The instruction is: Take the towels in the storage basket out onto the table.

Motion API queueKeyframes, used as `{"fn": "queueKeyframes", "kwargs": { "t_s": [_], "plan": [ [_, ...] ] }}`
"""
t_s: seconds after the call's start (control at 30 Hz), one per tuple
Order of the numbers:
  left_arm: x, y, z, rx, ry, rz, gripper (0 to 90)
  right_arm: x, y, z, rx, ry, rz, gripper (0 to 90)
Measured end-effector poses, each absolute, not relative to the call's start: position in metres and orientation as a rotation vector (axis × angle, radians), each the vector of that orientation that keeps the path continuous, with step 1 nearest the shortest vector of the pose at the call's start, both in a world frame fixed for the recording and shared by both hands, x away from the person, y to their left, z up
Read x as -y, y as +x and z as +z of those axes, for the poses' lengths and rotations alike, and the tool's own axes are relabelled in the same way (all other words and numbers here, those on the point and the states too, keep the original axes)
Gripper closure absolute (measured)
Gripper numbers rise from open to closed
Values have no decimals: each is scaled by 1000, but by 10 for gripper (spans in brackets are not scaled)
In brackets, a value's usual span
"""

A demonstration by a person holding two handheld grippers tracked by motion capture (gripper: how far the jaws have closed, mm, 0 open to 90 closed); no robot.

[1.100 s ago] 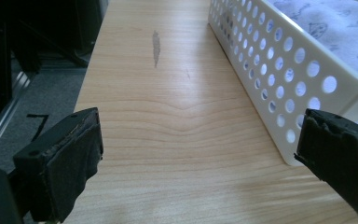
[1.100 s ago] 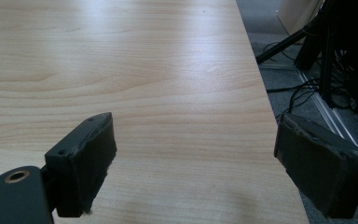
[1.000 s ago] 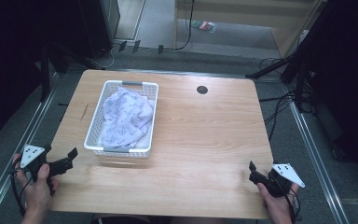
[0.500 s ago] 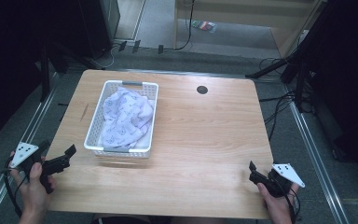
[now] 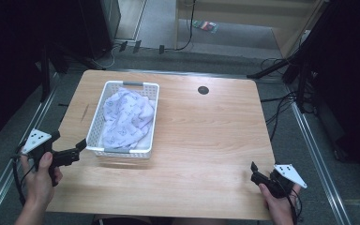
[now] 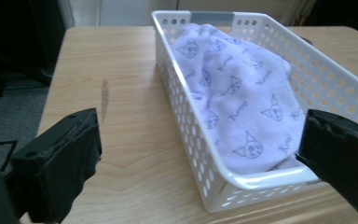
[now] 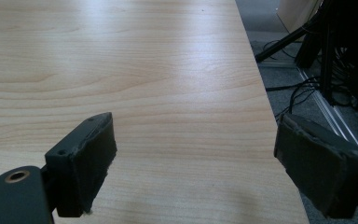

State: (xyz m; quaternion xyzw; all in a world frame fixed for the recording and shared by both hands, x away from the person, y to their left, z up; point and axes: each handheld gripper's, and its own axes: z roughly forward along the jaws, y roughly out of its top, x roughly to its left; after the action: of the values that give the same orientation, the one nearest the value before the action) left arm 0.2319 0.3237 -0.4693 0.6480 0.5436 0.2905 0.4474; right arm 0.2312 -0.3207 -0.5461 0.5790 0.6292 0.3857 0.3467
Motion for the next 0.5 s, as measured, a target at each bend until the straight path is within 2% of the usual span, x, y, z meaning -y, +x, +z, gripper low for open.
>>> {"fn": "queueKeyframes", "kwargs": {
  "t_s": [0.5],
  "plan": [
    [-290,267,-438,-1319,1700,640,0,321,231,-546,-1632,1503,1002,132]
  ]
}}
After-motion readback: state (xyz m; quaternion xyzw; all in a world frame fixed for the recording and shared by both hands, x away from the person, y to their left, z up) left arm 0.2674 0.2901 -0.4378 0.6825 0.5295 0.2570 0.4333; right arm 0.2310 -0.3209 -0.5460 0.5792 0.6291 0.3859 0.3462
